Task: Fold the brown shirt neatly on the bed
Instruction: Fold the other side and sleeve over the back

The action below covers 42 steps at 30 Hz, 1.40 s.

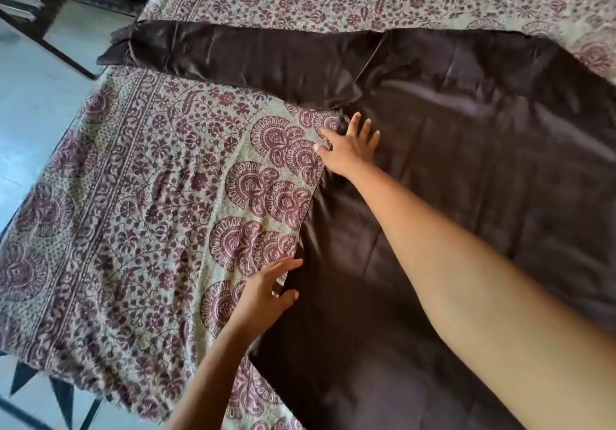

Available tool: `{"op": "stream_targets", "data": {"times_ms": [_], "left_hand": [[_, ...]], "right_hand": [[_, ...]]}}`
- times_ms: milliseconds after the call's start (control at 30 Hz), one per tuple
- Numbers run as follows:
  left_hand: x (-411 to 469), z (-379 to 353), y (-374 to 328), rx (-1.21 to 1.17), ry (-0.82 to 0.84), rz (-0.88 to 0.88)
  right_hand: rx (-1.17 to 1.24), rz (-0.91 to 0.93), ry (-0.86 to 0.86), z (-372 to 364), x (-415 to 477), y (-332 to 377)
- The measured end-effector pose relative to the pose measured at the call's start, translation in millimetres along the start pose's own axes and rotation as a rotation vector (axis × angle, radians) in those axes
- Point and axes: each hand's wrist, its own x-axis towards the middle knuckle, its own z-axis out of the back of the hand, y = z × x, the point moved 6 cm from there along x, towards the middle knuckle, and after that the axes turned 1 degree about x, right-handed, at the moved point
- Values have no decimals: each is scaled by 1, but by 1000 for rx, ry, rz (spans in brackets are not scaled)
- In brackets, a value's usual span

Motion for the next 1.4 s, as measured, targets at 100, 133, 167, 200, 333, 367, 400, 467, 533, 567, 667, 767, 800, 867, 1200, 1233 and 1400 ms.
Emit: {"op": "stream_targets", "data": {"times_ms": [100,133,167,200,333,367,400,467,533,567,667,767,800,867,1200,1233,1400], "left_hand": [[7,1,-8,83,31,-43],[9,1,-7,113,48,-40],[9,0,-8,144,72,-36],[7,-2,-9,170,98,-40],[-6,-12,-24,260,174,-117],[-11,-16,-30,266,180,-140],[-16,-21,-38,268,185,-166],[-25,-32,-52,263,205,-224],[-35,-48,-68,284,253,-297],[-40,-59,-74,311,283,-324],[-47,-95,-79,464,376,-345],[-48,-132,-71,552,475,-351],[-48,-142,-68,548,509,-345],[-48,-153,-63,564,556,-317],[-59,-140,-38,401,674,-180],[-54,-133,-40,289,664,-145],[29,-55,-64,189,206,-196]], "right_hand": [[-10,-79,86,2,23,-6],[-11,-102,124,1,27,-10],[-9,-115,154,1,27,-13],[1,-108,171,1,27,-16],[218,49,103,18,16,-25],[308,68,56,23,10,-31],[420,58,9,29,3,-40],[686,6,-112,39,-12,-63],[870,-41,-266,48,-28,-90],[910,-71,-332,51,-37,-103],[880,-206,-425,49,-60,-143],[763,-312,-339,30,-75,-175],[734,-342,-317,23,-81,-182],[668,-365,-337,15,-90,-186],[581,-522,-469,-7,-128,-199],[546,-528,-457,-7,-129,-199],[279,-391,-547,13,-121,-180]]}}
